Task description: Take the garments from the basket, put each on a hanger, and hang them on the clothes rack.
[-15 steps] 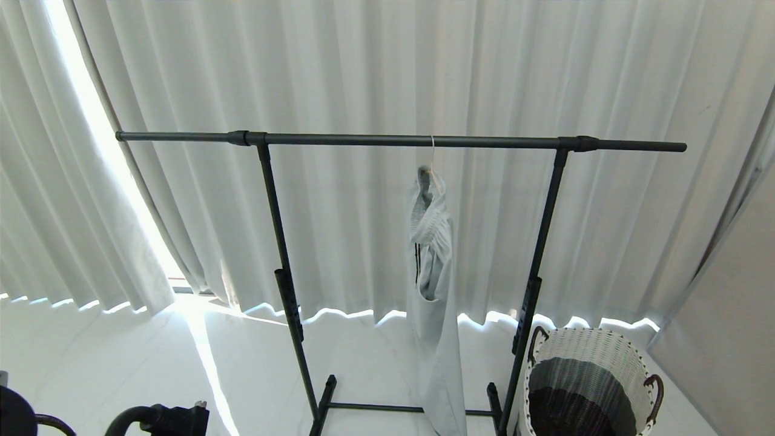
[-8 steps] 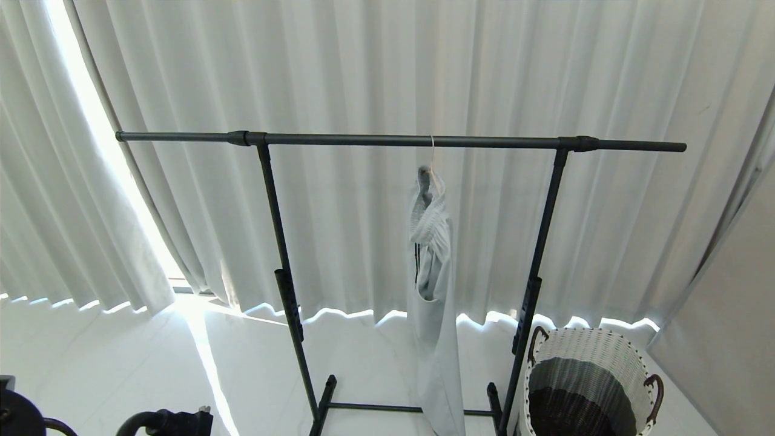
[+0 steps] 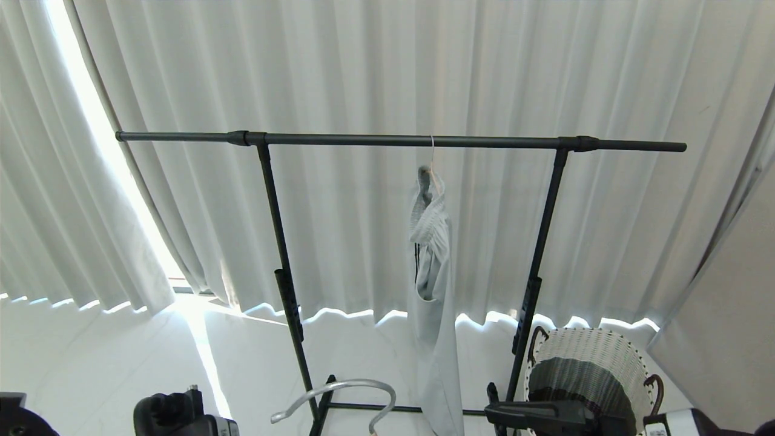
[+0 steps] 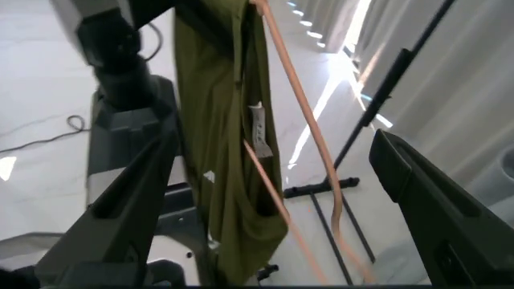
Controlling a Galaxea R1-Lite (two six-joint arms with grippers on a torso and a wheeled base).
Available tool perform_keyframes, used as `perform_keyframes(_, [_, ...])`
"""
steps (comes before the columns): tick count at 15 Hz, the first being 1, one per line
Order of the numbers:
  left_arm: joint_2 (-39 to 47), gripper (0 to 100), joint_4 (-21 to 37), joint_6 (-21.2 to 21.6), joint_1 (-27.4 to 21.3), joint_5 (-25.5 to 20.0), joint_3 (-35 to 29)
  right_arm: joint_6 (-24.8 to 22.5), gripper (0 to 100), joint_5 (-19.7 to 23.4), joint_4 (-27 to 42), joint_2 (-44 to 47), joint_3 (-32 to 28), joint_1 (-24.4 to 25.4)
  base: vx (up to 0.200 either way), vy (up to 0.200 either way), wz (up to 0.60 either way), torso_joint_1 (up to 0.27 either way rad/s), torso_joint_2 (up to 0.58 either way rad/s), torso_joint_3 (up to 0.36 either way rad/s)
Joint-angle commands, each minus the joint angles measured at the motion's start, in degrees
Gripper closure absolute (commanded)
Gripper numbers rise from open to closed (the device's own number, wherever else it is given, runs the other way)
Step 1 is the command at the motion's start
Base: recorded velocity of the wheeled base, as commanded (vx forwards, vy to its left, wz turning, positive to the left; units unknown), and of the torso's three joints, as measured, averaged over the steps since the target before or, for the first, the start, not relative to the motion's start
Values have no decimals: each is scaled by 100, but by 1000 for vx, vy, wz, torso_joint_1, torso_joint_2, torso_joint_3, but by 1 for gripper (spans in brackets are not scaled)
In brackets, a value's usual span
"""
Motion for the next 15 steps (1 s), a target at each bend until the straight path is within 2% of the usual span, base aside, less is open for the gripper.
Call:
perform_keyframes(1, [-44, 100, -4, 5, 110, 381, 103, 2, 0, 4, 2, 46, -43, -134, 0, 0, 0, 0, 0, 0])
perform_keyframes(5, [62, 100, -4, 14, 725, 1365, -266, 37, 0, 12, 2, 292, -219, -134, 0, 0, 0, 0, 0, 0])
perform_keyframes(7, [80, 100, -4, 14, 901, 1401, -477, 99, 0, 12, 2, 467, -281, -125, 0, 0, 0, 0, 0, 0])
perform_keyframes(9, [62, 100, -4, 14, 936, 1392, -890, 644, 0, -14, 2, 889, -325, -134, 0, 0, 0, 0, 0, 0])
perform_keyframes(12, [53, 100, -4, 23, 927, 1383, -1224, 1224, 0, -339, 19, 1478, -456, -142, 0, 0, 0, 0, 0, 0])
perform_keyframes(14, [71, 100, -4, 14, 927, 1383, -1443, 1901, 0, -910, 19, 2111, -1045, -301, 0, 0, 0, 0, 0, 0])
perform_keyframes(15, [80, 100, -4, 14, 927, 1383, -1496, 2068, 0, -1165, 19, 2366, -1318, -371, 0, 0, 0, 0, 0, 0])
